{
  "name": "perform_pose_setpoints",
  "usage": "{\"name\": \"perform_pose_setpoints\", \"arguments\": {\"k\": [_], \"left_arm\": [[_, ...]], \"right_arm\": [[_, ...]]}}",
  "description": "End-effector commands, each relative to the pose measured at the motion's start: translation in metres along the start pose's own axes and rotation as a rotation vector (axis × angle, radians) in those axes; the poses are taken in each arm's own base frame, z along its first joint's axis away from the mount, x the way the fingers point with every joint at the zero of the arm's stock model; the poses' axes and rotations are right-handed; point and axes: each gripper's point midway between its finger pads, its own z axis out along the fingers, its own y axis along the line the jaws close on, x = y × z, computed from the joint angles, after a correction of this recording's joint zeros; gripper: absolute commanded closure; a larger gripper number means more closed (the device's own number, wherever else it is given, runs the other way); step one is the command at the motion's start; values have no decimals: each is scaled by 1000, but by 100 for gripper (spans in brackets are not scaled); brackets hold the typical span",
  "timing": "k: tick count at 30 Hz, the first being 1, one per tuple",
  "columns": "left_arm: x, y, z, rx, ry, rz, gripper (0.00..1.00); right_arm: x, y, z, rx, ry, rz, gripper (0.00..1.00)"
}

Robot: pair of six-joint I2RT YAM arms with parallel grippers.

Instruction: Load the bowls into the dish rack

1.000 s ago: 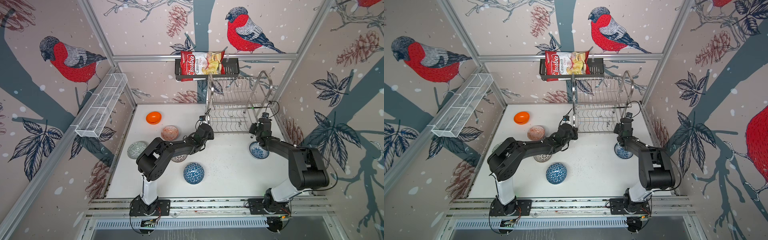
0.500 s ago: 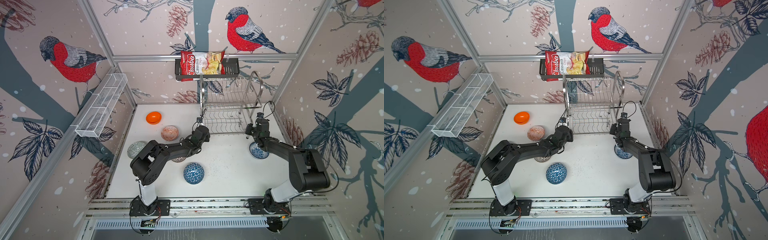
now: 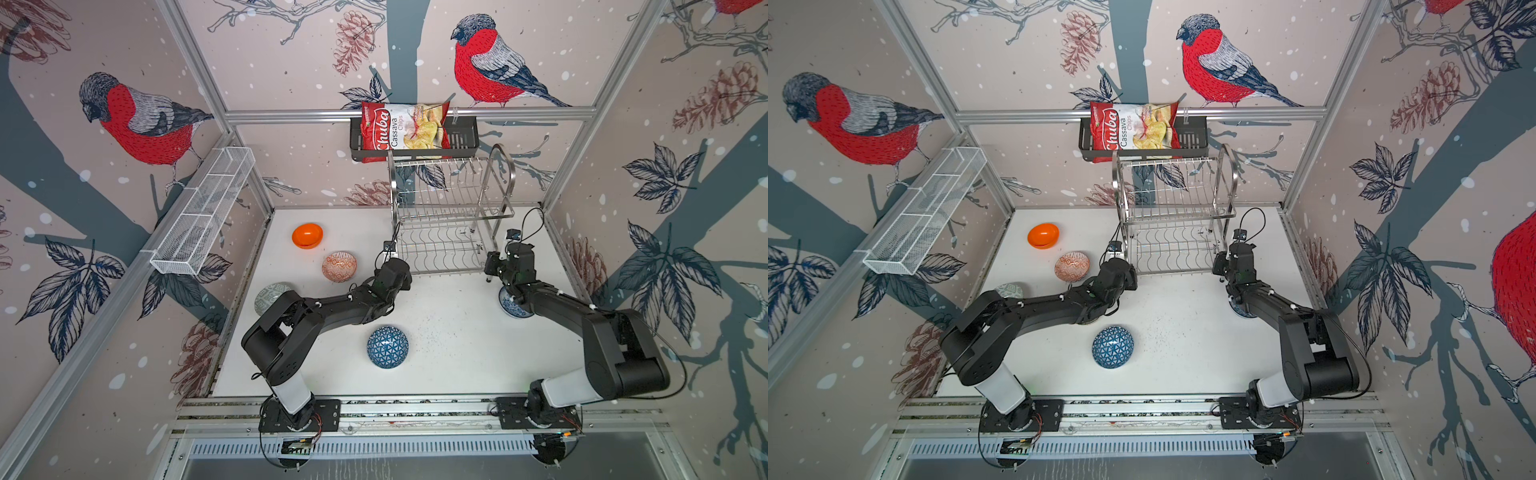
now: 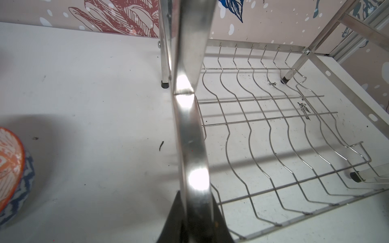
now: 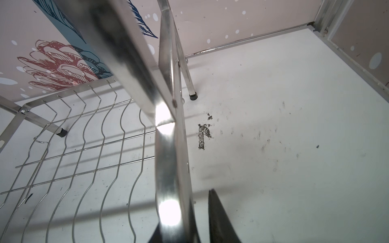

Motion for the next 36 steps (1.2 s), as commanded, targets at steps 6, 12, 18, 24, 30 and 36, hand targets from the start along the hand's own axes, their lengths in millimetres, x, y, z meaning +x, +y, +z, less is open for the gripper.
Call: {"name": "perform_pose_setpoints", "arguments": {"k": [6,12,18,24,30,36], "left_arm": [[-45,-3,-9,54,-126,-87,100],[-43,17,-10,27,-124,-94,100],[-38,33,-12,-4,-124,-95,100],[-38,49,-11,-41,-124,-114,100],[-41,58,-10,-62,-123,-106,100],[-43,69,-9,-85,-118,-106,100]], "right_arm": [[-33,30,-10,-103,-152,117,100],[-26,37,-8,-109,-148,94,100],[-13,51,-4,-160,-127,89,100],[-7,62,-3,-191,-124,87,100],[-3,68,1,-206,-109,79,100],[0,81,1,-240,-100,62,100]]}}
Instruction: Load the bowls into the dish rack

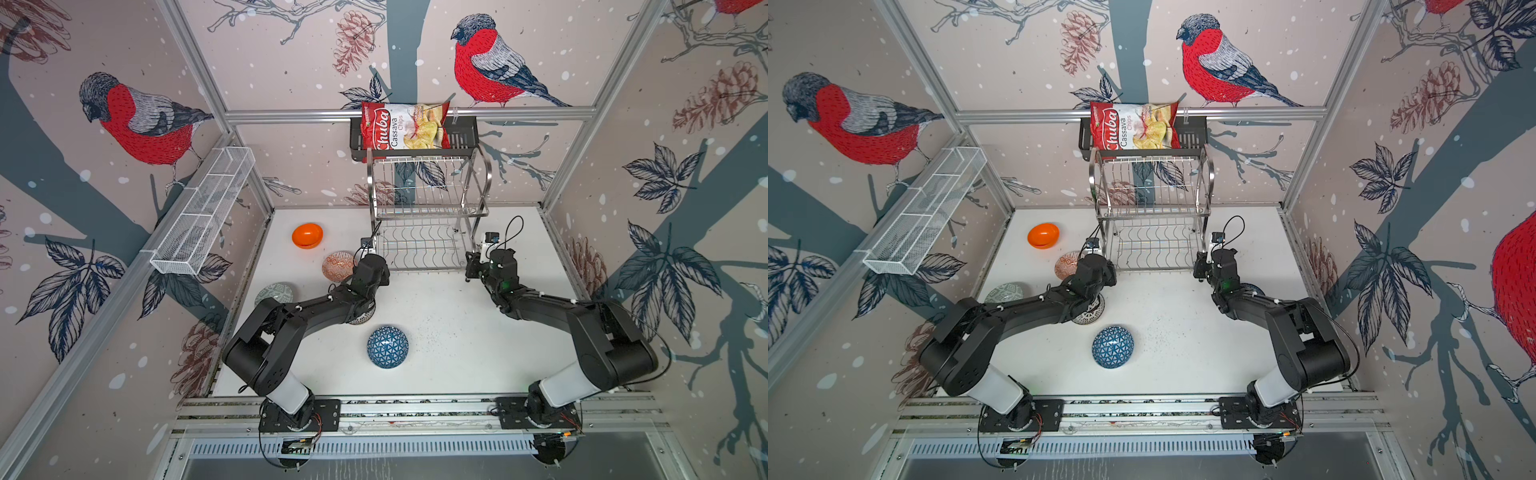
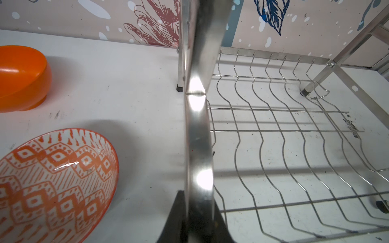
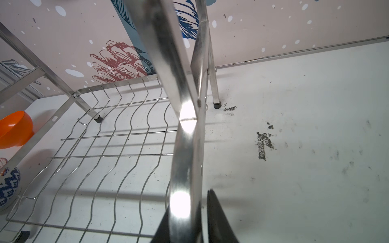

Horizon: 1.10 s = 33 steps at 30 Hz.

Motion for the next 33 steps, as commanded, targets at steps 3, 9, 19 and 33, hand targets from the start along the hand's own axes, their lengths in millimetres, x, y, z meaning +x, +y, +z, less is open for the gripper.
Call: {"name": "perform_pose_setpoints", "arguments": {"k": [3,9,19,33], "left_arm": [[-24,-2,2,27,-64,-92,100],[-21,3,8,25,-46,-104,100],[-20,15,11,-13,-34,-116,90],[-16,14,11,-10,-18,-122,68]], "right_arm": [[-13,9,4,-28,-41,108,100],[-6,8,12,-20,-12,113,100],[-7,9,12,-28,-12,119,100],[-5,2,18,4,2,129,98]]}}
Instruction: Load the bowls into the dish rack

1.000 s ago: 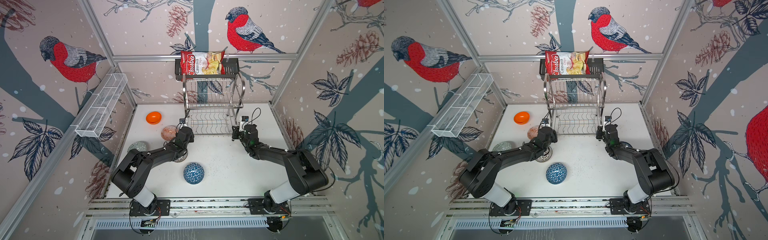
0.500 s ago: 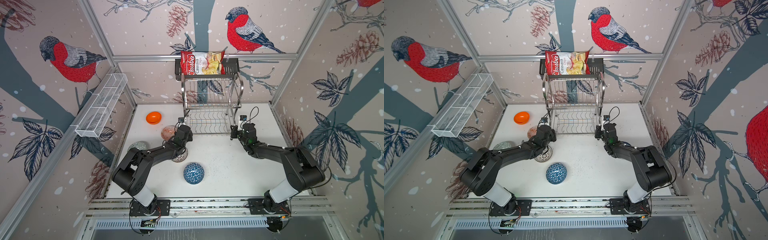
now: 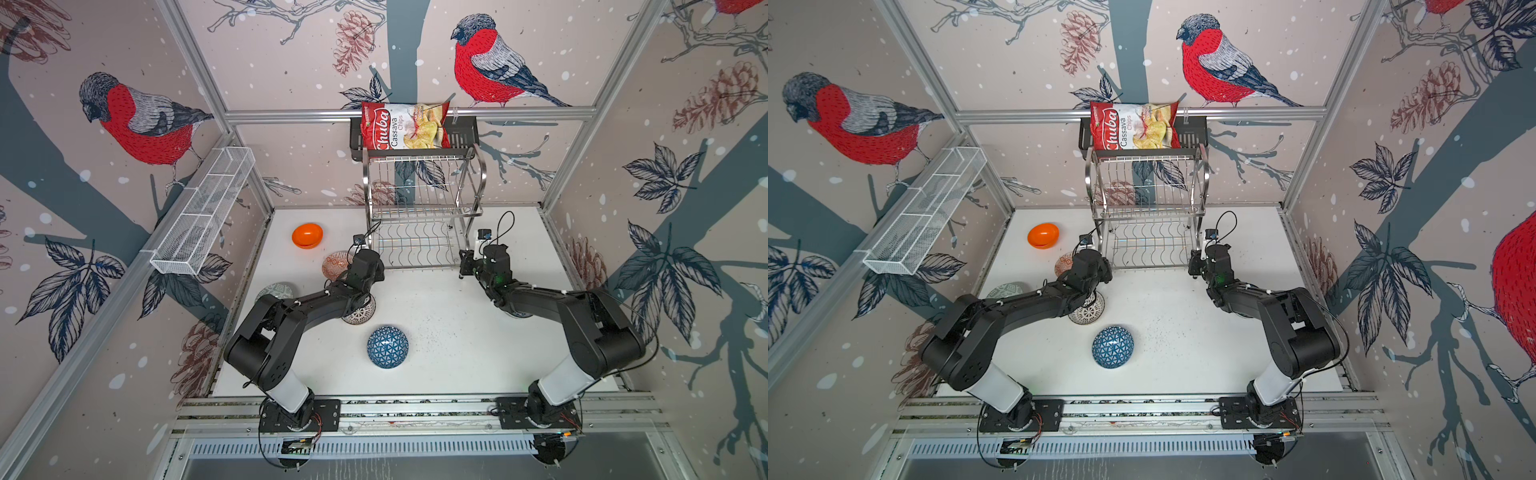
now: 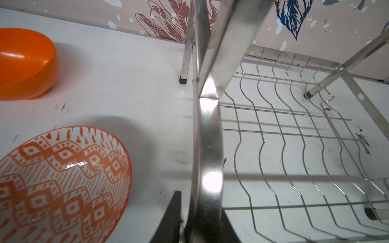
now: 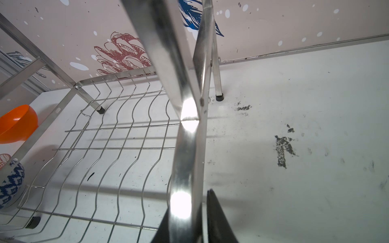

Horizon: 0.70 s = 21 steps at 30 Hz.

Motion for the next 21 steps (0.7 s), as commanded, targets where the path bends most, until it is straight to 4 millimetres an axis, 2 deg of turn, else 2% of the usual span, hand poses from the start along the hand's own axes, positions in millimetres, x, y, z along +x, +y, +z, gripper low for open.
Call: {"name": "perform_pose_setpoints", "arguments": {"k": [1,6,10,21], "left_arm": [[-14,-4,-1,17,-46,-41,68],[-17,-6,-2,20,-51,-48,63],[-16,-6,-3,26,-44,-53,60],[-20,-4,-9,22,-51,-66,36]], "right_arm": [[-8,-6,-2,23,-32,131,98],[-10,-7,-4,22,-37,135,94],[-10,-8,-4,22,-37,140,87],[-13,-2,-6,-12,-43,145,57]]}}
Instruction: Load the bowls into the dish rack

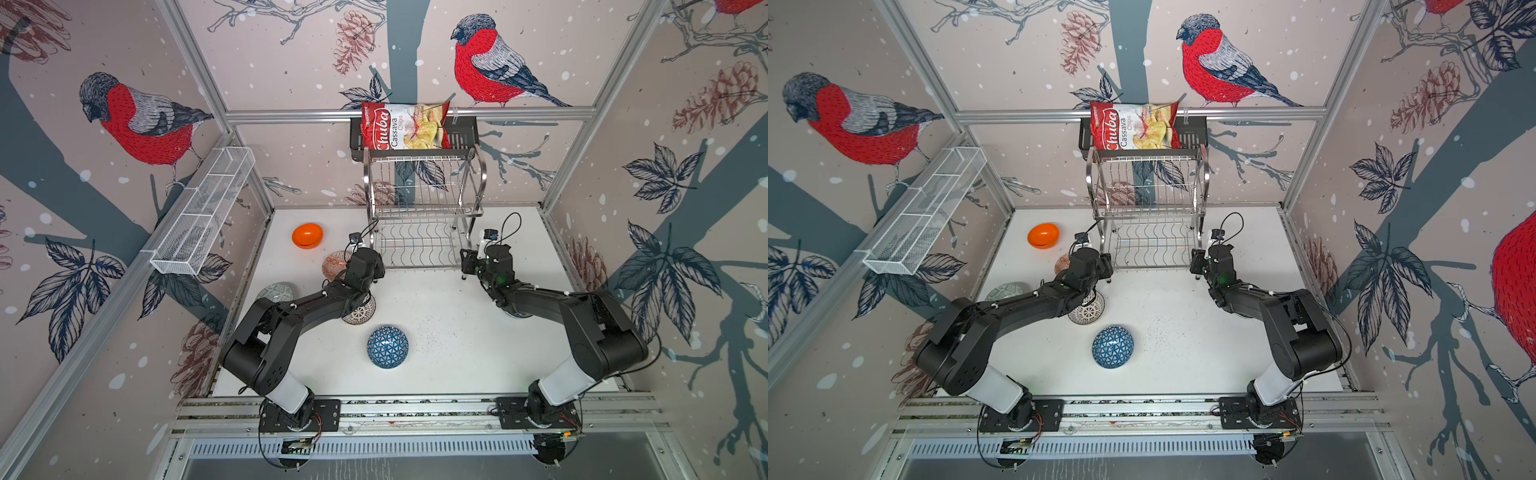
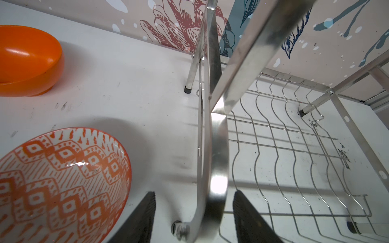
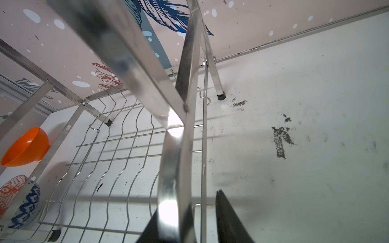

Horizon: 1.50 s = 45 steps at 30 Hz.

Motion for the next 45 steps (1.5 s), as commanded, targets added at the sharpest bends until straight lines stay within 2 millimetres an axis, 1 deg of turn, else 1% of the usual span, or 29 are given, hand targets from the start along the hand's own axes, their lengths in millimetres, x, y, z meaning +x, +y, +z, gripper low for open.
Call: {"name": "perform_pose_setpoints", "arguments": {"k": [1,3,6,8,9,10,11,13,16,18,23,29,35,39,42,45], "left_arm": [[-8,-2,-2,9,-23,-10,34],[-8,-2,-3,8,-23,-14,31],[-8,-2,-4,11,-20,-18,26],[-8,-3,-5,16,-18,-21,19],[-8,-2,-6,15,-18,-22,14],[-9,-3,-6,15,-20,-23,5],[-9,-3,-7,16,-20,-24,2],[-11,-3,-10,20,-23,-28,2],[-13,-5,-13,32,-26,-32,2],[-15,-6,-16,42,-28,-37,2],[-16,-11,-22,77,-26,-41,2],[-11,-8,-30,91,-13,-52,2],[-9,-8,-44,126,-8,-62,2],[-7,-12,-55,159,-9,-71,2],[-6,-21,-60,182,-13,-65,2],[-3,-38,-65,211,-13,-40,2]], "right_arm": [[-9,4,-2,-20,-34,34,56],[-10,4,-3,-23,-35,34,53],[-11,5,-5,-28,-41,34,45],[-12,5,-6,-30,-44,34,40],[-13,5,-6,-28,-48,34,37],[-13,5,-7,-28,-48,34,34],[-14,5,-8,-29,-51,34,32],[-16,4,-9,-28,-58,36,25],[-18,2,-12,-26,-66,41,20],[-19,1,-12,-23,-72,43,13],[-21,-2,-14,-13,-78,46,1],[-23,-9,-17,4,-81,50,0],[-32,-18,-27,29,-98,74,1],[-26,-29,-34,69,-81,98,1],[-20,-38,-42,115,-66,114,0],[-17,-54,-55,197,-52,142,1]]}}
